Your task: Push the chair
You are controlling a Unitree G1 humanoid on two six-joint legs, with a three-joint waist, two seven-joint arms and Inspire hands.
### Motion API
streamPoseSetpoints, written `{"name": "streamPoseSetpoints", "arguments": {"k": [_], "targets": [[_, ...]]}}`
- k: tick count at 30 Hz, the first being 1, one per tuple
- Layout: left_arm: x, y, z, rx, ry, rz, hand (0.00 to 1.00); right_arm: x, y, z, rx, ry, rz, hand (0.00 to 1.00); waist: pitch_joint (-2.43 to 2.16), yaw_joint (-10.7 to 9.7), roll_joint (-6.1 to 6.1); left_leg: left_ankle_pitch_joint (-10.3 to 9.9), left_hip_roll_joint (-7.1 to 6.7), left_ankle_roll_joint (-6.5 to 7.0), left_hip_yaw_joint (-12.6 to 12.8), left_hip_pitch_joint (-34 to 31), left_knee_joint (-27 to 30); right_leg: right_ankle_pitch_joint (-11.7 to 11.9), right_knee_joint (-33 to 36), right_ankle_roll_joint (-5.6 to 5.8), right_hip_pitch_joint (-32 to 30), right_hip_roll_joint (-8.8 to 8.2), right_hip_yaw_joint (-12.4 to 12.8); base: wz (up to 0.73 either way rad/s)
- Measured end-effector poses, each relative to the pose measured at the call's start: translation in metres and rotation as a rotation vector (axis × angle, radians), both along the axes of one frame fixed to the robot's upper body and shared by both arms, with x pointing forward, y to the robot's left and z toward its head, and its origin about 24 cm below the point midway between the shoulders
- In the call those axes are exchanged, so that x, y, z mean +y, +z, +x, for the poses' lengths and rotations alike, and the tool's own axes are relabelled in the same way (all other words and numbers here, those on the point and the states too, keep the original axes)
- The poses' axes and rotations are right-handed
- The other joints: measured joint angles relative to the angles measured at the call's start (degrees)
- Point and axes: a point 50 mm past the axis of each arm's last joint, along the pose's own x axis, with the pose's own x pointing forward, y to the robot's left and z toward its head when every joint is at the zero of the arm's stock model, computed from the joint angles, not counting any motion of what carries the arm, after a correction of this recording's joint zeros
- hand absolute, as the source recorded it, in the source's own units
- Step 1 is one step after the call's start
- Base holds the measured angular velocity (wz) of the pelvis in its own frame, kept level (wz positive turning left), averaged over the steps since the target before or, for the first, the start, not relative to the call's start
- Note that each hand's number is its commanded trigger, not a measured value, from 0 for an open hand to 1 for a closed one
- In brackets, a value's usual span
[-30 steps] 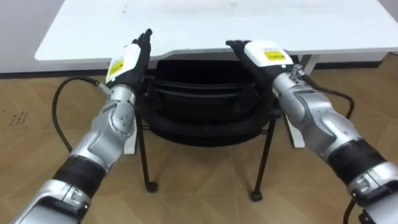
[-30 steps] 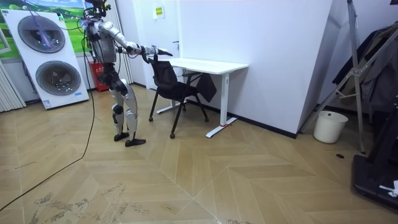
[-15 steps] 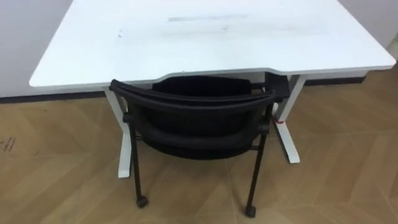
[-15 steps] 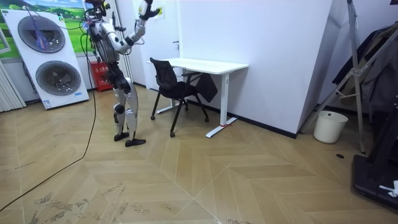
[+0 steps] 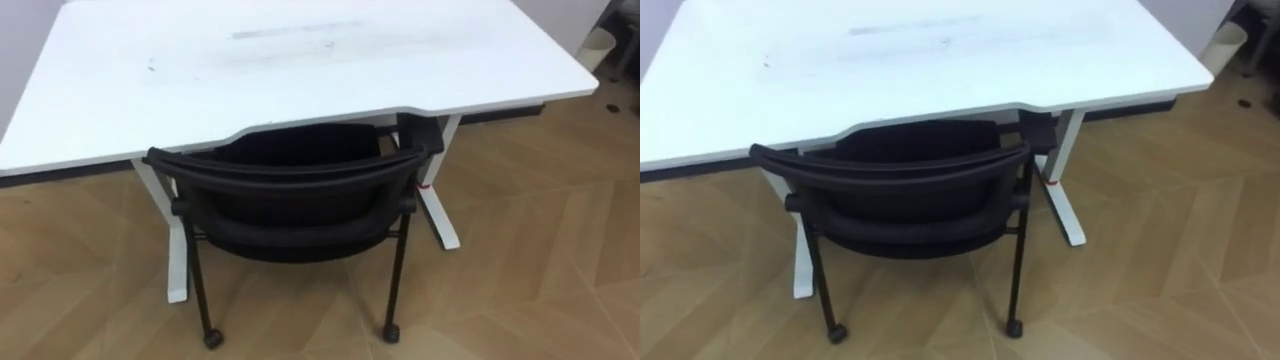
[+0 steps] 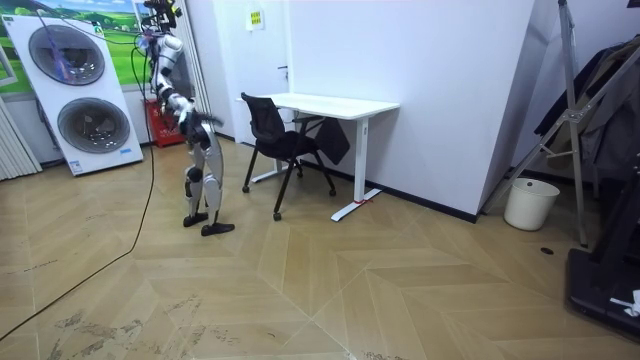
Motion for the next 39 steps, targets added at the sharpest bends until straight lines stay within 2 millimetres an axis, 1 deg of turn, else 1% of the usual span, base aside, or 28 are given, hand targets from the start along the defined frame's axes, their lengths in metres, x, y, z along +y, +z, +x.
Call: {"name": "streamPoseSetpoints", "arguments": {"k": [1, 3, 4, 5, 6, 7, 8, 10, 11, 12, 13, 14, 15, 16, 17, 18, 21, 22, 23, 25, 26, 31, 32, 34, 36, 37, 38, 39], "targets": [[-0.008, -0.007, -0.009, 0.034, 0.012, -0.044, 0.0, 0.007, -0.01, -0.012, 0.027, -0.038, 0.055, 0.0, -0.1, -0.12, 0.18, -0.16, -0.04, 0.06, 0.0, 0.09, 0.12, -0.09, -0.04, 0.15, 0.14, -0.05, 0.0, 0.0], [-0.025, -0.021, -0.038, 0.128, 0.047, -0.16, 0.0, 0.036, -0.039, -0.047, 0.117, -0.133, 0.242, 0.0, -0.08, -0.94, 0.33, -0.39, -0.27, 0.26, -0.15, 0.37, 0.01, -0.47, 0.18, 0.6, 0.34, -0.33, -0.09, 0.05], [-0.028, -0.023, -0.044, 0.148, 0.052, -0.184, 0.0, 0.042, -0.045, -0.053, 0.136, -0.141, 0.284, 0.0, -0.05, -0.93, 0.24, -0.38, -0.32, 0.27, -0.17, 0.46, -0.11, -0.48, 0.19, 0.61, 0.43, -0.36, -0.09, 0.0], [-0.033, -0.027, -0.053, 0.175, 0.055, -0.233, 0.0, 0.055, -0.053, -0.06, 0.16, -0.134, 0.362, 0.0, -0.01, -0.98, 0.25, -0.4, -0.36, 0.3, -0.1, 0.75, -0.18, -0.47, 0.16, 0.63, 0.63, -0.34, 0.08, 0.0], [-0.039, -0.032, -0.057, 0.195, 0.044, -0.291, 0.0, 0.066, -0.061, -0.063, 0.181, -0.102, 0.449, 0.0, 0.08, -1.17, 0.14, -0.44, -0.44, 0.37, -0.09, 1.09, -0.18, -0.52, 0.21, 0.73, 0.94, -0.41, 0.09, 0.0], [-0.042, -0.035, -0.057, 0.203, 0.033, -0.322, 0.0, 0.071, -0.065, -0.062, 0.187, -0.08, 0.488, 0.0, 0.24, -1.2, 0.11, -0.47, -0.5, 0.42, -0.09, 1.31, -0.22, -0.54, 0.22, 0.76, 1.13, -0.45, 0.09, 0.0], [-0.048, -0.04, -0.054, 0.209, 0.005, -0.381, 0.0, 0.078, -0.071, -0.058, 0.201, -0.022, 0.559, 0.0, 0.4, -1.19, 0.07, -0.49, -0.6, 0.47, -0.1, 1.76, -0.38, -0.58, 0.04, 0.85, 1.5, -0.54, 0.09, 0.0], [-0.056, -0.049, -0.044, 0.217, -0.072, -0.467, 0.0, 0.085, -0.081, -0.04, 0.213, 0.094, 0.633, 0.0, 0.49, -1.17, 0.08, -0.53, -0.74, 0.56, -0.11, 2.12, -0.37, -0.54, -0.18, 0.99, 1.81, -0.49, 0.24, 0.0], [-0.062, -0.056, -0.029, 0.206, -0.148, -0.523, 0.0, 0.088, -0.088, -0.022, 0.2, 0.166, 0.664, 0.0, 0.6, -1.24, 0.15, -0.51, -0.8, 0.61, -0.09, 2.16, -0.34, -0.38, -0.29, 1.03, 1.85, -0.48, 0.3, 0.0], [-0.067, -0.061, -0.016, 0.2, -0.23, -0.575, 0.0, 0.09, -0.094, -0.003, 0.202, 0.259, 0.695, 0.0, 0.95, -1.2, 0.21, -0.44, -0.89, 0.72, -0.09, 2.16, -0.34, -0.24, -0.32, 1.05, 1.85, -0.34, 0.29, 0.0], [-0.069, -0.063, -0.008, 0.194, -0.272, -0.597, 0.0, 0.091, -0.096, 0.008, 0.197, 0.31, 0.705, 0.0, 1.15, -1.11, 0.22, -0.4, -0.92, 0.77, -0.1, 2.16, -0.35, -0.18, -0.31, 1.06, 1.85, -0.35, 0.3, 0.0], [-0.074, -0.068, 0.016, 0.177, -0.386, -0.629, 0.0, 0.093, -0.101, 0.036, 0.178, 0.418, 0.722, 0.0, 1.5, -1.09, 0.24, -0.34, -0.97, 0.85, -0.07, 2.07, -0.34, -0.08, -0.35, 1.09, 1.71, -0.35, 0.35, 0.0], [-0.077, -0.071, 0.034, 0.166, -0.475, -0.659, 0.0, 0.096, -0.104, 0.057, 0.155, 0.495, 0.738, 0.0, 1.78, -1.11, 0.29, -0.3, -0.92, 0.88, -0.08, 1.82, -0.33, 0.28, -0.99, 1.05, 1.72, -0.15, 0.33, 0.0], [-0.079, -0.072, 0.044, 0.156, -0.515, -0.67, 0.0, 0.097, -0.105, 0.068, 0.144, 0.538, 0.743, 0.0, 1.85, -1.04, 0.39, -0.28, -0.92, 0.87, -0.08, 1.62, -0.33, 0.55, -1.43, 1.02, 1.72, 0.01, 0.32, 0.0], [-0.083, -0.074, 0.065, 0.129, -0.6, -0.689, 0.0, 0.1, -0.106, 0.091, 0.113, 0.644, 0.753, 0.0, 2.19, -1.03, 0.45, -0.26, -0.97, 0.85, -0.14, 1.24, -0.33, 0.94, -2.2, 0.98, 1.7, 0.3, 0.21, 0.03], [-0.088, -0.074, 0.083, 0.11, -0.691, -0.701, 0.0, 0.104, -0.106, 0.109, 0.072, 0.728, 0.76, 0.0, 2.22, -1.19, 0.5, -0.24, -0.92, 0.84, -0.38, 0.56, -0.27, 1.11, -2.44, 0.94, 1.38, 0.45, 0.02, 0.0], [-0.101, -0.073, 0.111, 0.046, -0.835, -0.745, 0.0, 0.113, -0.105, 0.132, -0.005, 0.863, 0.798, 0.0, 2.4, -0.84, 0.54, -0.21, -0.85, 0.78, -0.52, 0.45, -0.4, 1.13, -3.06, 0.99, 1.26, 0.71, 0.04, -0.04], [-0.103, -0.073, 0.112, 0.039, -0.851, -0.758, 0.0, 0.116, -0.106, 0.133, -0.017, 0.884, 0.809, 0.0, 2.4, -0.62, 0.5, -0.2, -0.85, 0.77, -0.54, 0.46, -0.37, 1.14, -3.16, 1.0, 1.27, 0.73, 0.12, -0.14], [-0.107, -0.073, 0.115, 0.032, -0.878, -0.781, 0.0, 0.12, -0.107, 0.134, -0.035, 0.909, 0.833, 0.0, 2.19, -0.18, 0.3, -0.2, -0.84, 0.77, -0.74, 0.55, -0.36, 1.14, -3.37, 1.0, 1.32, 0.82, 0.38, -0.14], [-0.11, -0.074, 0.117, 0.022, -0.896, -0.812, 0.0, 0.126, -0.108, 0.132, -0.052, 0.931, 0.873, 0.0, 2.37, -0.03, 0.36, -0.2, -0.86, 0.77, -1.31, 0.57, -0.44, 1.14, -3.92, 1.0, 1.46, 0.99, 0.82, -0.07], [-0.112, -0.075, 0.118, 0.021, -0.908, -0.825, 0.0, 0.128, -0.109, 0.13, -0.052, 0.943, 0.895, 0.0, 2.44, 0.1, 0.25, -0.2, -0.89, 0.77, -2.12, 0.58, -0.56, 1.15, -4.34, 1.01, 1.6, 1.1, 0.92, 0.0], [-0.121, -0.077, 0.115, 0.037, -0.954, -0.881, 0.0, 0.132, -0.112, 0.115, -0.042, 0.933, 0.942, 0.0, 2.32, -0.26, -0.03, -0.2, -0.9, 0.77, -3.71, 1.05, -0.56, 1.15, -4.74, 1.01, 2.47, 1.26, 1.56, 0.07], [-0.123, -0.078, 0.114, 0.045, -0.967, -0.889, 0.0, 0.133, -0.113, 0.112, -0.039, 0.934, 0.954, 0.0, 2.22, -0.28, -0.18, -0.2, -0.93, 0.77, -3.74, 1.19, -0.71, 1.15, -5.3, 1.01, 2.93, 1.31, 1.62, 0.07], [-0.125, -0.078, 0.112, 0.047, -0.974, -0.908, 0.0, 0.133, -0.113, 0.108, -0.035, 0.931, 0.968, 0.0, 2.2, -0.31, -0.25, -0.2, -0.9, 0.77, -3.75, 1.45, -0.89, 1.15, -5.59, 1.01, 3.3, 1.4, 1.62, 0.06], [-0.126, -0.08, 0.108, 0.056, -0.973, -0.93, 0.0, 0.134, -0.114, 0.103, -0.032, 0.925, 0.982, 0.0, 1.97, -0.34, -0.31, -0.2, -0.89, 0.77, -3.81, 1.71, -1.09, 1.15, -6.19, 1.01, 3.79, 1.52, 1.7, 0.02], [-0.126, -0.08, 0.108, 0.055, -0.974, -0.933, 0.0, 0.134, -0.114, 0.103, -0.032, 0.926, 0.983, 0.0, 1.98, -0.35, -0.31, -0.2, -0.88, 0.77, -3.82, 1.7, -1.07, 1.15, -6.21, 1.01, 3.79, 1.53, 1.74, 0.0], [-0.126, -0.08, 0.107, 0.056, -0.974, -0.939, 0.0, 0.134, -0.114, 0.102, -0.031, 0.928, 0.985, 0.0, 1.97, -0.36, -0.26, -0.2, -0.88, 0.77, -3.81, 1.7, -0.93, 1.15, -6.21, 1.0, 3.85, 1.55, 1.99, 0.0], [-0.126, -0.08, 0.104, 0.059, -0.97, -0.945, 0.0, 0.134, -0.114, 0.101, -0.031, 0.928, 0.988, 0.0, 1.99, -0.32, -0.27, -0.2, -0.94, 0.77, -3.79, 1.65, -0.28, 1.16, -6.21, 0.99, 4.06, 1.51, 3.04, 0.0]]}}
